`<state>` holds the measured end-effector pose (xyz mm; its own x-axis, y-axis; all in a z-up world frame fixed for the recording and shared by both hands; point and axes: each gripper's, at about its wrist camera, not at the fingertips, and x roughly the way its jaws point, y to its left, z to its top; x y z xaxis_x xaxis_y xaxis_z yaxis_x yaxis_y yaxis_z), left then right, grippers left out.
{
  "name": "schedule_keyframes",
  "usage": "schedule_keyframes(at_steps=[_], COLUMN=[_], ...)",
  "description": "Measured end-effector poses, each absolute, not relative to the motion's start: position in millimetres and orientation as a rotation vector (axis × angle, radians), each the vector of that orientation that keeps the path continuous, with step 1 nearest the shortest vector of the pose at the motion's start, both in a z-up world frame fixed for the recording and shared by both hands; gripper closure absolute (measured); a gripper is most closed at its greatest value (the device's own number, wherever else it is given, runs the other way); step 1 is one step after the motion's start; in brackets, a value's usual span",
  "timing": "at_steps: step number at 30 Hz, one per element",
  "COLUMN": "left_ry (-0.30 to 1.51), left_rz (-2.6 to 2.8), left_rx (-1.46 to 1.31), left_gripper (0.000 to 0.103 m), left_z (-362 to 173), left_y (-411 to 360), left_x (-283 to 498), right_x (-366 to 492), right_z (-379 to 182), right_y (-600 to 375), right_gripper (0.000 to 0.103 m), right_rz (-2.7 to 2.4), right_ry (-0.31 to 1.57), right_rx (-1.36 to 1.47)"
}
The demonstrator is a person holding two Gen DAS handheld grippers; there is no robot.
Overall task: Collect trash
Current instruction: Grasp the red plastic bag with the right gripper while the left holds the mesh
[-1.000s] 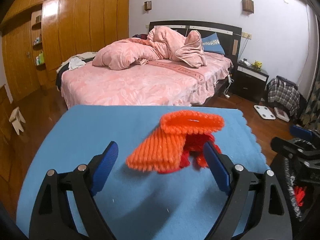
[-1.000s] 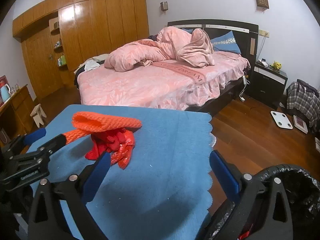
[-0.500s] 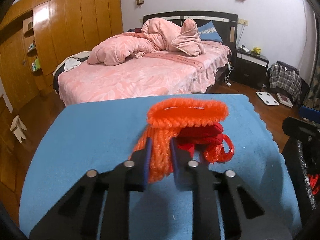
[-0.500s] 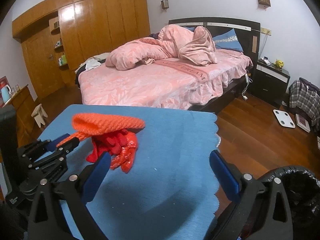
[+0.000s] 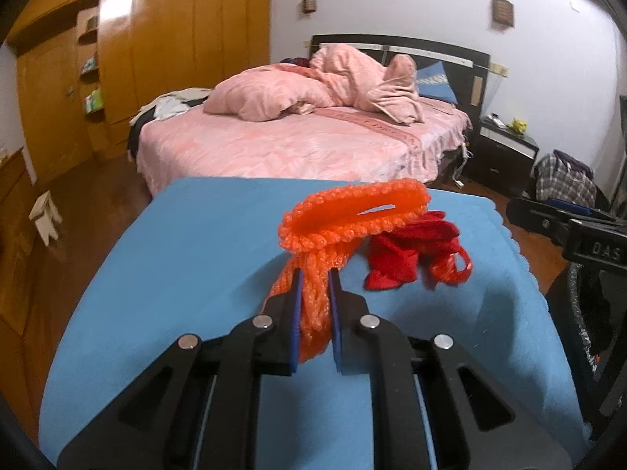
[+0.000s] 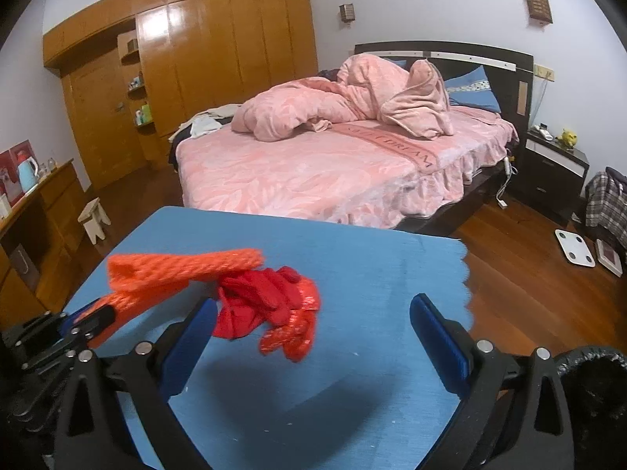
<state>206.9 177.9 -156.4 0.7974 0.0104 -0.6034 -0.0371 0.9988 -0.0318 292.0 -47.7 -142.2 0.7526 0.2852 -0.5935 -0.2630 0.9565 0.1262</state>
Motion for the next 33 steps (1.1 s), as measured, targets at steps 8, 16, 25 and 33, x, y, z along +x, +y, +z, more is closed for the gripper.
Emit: schedule_keyframes(at_steps=[8, 16, 25, 33], left_ry=[0.624, 0.672, 0.695, 0.683], left_rz=[0.178, 0.144, 0.086, 0.01], left_rx=[-0.209, -0.19, -0.168, -0.155], left_gripper=[0.092, 0.092, 0.092, 0.092], left_z=[-157.2, -173.3, -181.3, -174.6], left_y=[230.6, 221.4, 202.9, 181.8], left_x=[210.4, 215.8, 218.5, 216.8], right_x=[294.4, 296.8, 326.8, 307.7], right_z=[-165.4, -178.9, -207.1, -204.1], right_y=[-35.4, -32.7, -18.7, -25.3], right_gripper=[0.011, 0.014, 0.044, 0.093], right_rz=[0.299, 0.299, 0.312, 0.418], right_ry=[0.715, 0.733, 0.796, 0.788], right_rx=[0.022, 0.005, -0.013, 0.057])
